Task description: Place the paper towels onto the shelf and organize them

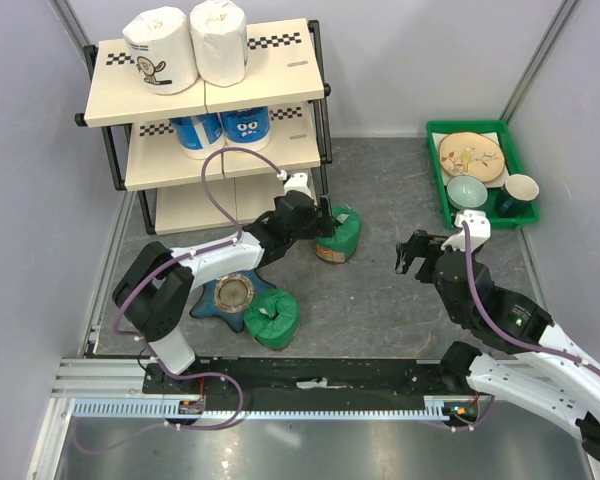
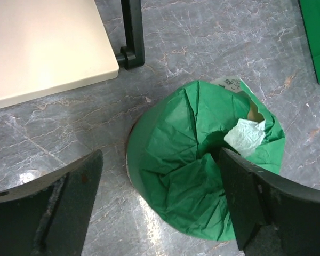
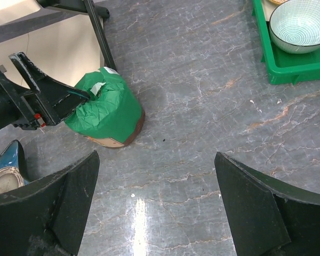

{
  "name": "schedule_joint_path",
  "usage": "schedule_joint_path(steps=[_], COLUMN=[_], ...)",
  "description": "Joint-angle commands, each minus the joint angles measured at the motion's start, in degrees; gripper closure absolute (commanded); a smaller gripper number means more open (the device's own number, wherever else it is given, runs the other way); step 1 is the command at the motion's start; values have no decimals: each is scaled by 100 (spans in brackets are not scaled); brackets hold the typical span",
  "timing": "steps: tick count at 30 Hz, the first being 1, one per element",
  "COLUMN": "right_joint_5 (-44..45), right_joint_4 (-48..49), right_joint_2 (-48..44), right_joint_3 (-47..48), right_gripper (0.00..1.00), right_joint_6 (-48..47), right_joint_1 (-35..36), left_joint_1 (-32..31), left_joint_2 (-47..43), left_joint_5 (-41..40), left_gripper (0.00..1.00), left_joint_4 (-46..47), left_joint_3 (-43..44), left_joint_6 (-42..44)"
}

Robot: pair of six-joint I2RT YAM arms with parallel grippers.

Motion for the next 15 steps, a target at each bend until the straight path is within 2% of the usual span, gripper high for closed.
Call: schedule_joint_path(steps=[1,8,15], right_joint_5=[138,138,129], right_joint_4=[-70,-79,-70], right_joint_2=[-55,-72,-63], right_joint_3=[163,163,119], right_gripper=[2,2,2], right_joint_6=[2,19,63], right_joint_1=[10,10,19], left_joint_1=[-20,-28,-28], left_joint_2=[109,188,162], left_joint_5=[-154,-110,-5], left_gripper=[9,25,29], left_joint_4=[-73,-196,-284], left_joint_3=[329,374,277], left_joint_6=[78,105,114])
